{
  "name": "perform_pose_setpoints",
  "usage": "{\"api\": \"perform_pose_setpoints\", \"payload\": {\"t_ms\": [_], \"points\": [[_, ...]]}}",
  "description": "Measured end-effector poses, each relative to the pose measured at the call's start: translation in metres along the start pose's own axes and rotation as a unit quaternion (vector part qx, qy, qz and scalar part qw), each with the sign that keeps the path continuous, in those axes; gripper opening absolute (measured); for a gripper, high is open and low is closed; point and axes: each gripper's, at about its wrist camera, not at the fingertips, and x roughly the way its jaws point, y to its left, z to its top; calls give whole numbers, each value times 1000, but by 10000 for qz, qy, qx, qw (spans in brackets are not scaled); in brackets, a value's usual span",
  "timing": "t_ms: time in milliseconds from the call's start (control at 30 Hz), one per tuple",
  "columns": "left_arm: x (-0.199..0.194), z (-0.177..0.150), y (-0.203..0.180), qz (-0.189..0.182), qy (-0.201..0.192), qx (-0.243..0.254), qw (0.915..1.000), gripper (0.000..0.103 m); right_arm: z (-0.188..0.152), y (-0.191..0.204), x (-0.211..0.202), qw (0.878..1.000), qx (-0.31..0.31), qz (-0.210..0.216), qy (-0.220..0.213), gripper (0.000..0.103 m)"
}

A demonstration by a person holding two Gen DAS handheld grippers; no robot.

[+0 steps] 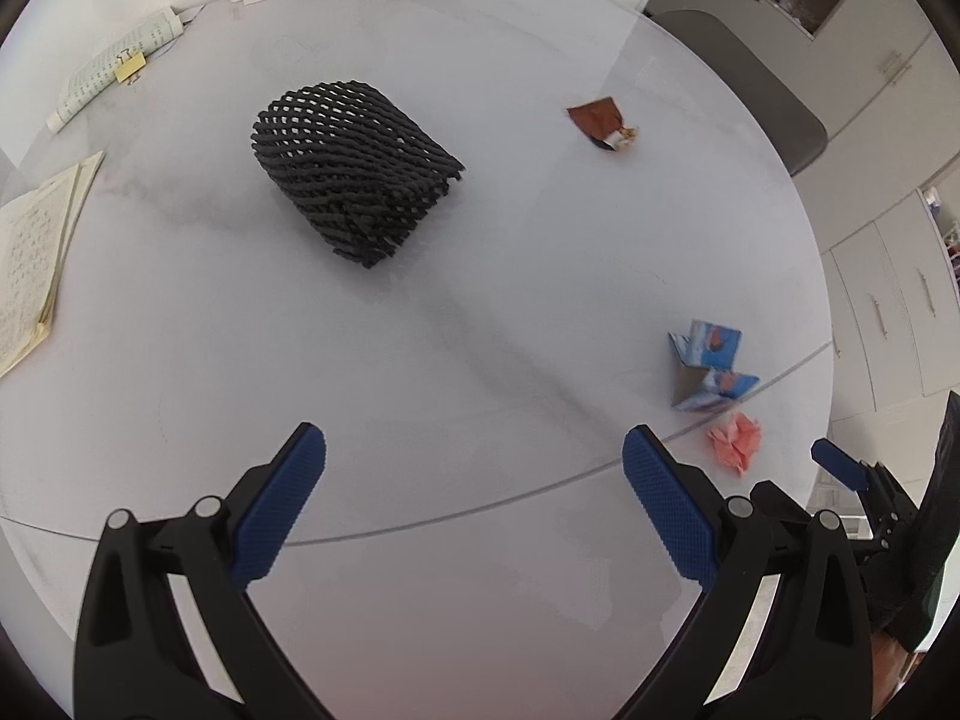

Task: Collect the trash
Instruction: 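Move both open grippers back over the table, then grasp the black mesh net with the left gripper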

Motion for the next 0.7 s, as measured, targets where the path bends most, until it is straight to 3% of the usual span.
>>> {"api": "perform_pose_setpoints", "payload": {"t_ms": [100, 233, 400, 567, 700], "points": [[5, 21, 11, 98, -26, -256, 9996, 95, 16, 9, 7, 9999, 97, 35, -37, 100], [15, 58, 29, 498, -158, -787, 9955, 95, 39, 16, 22, 9987, 501, 9, -60, 100], [41, 103, 56, 894, -85, -1772, 9801, 95, 57, 17, 42, 9944, 1048, -150, 23, 100], [78, 130, 71, 1248, 217, -2431, 9617, 95, 65, 24, 59, 9917, 1222, -349, 188, 100], [97, 134, 76, 1190, 383, -2797, 9519, 95, 68, 25, 65, 9896, 1335, -471, 257, 100]]}}
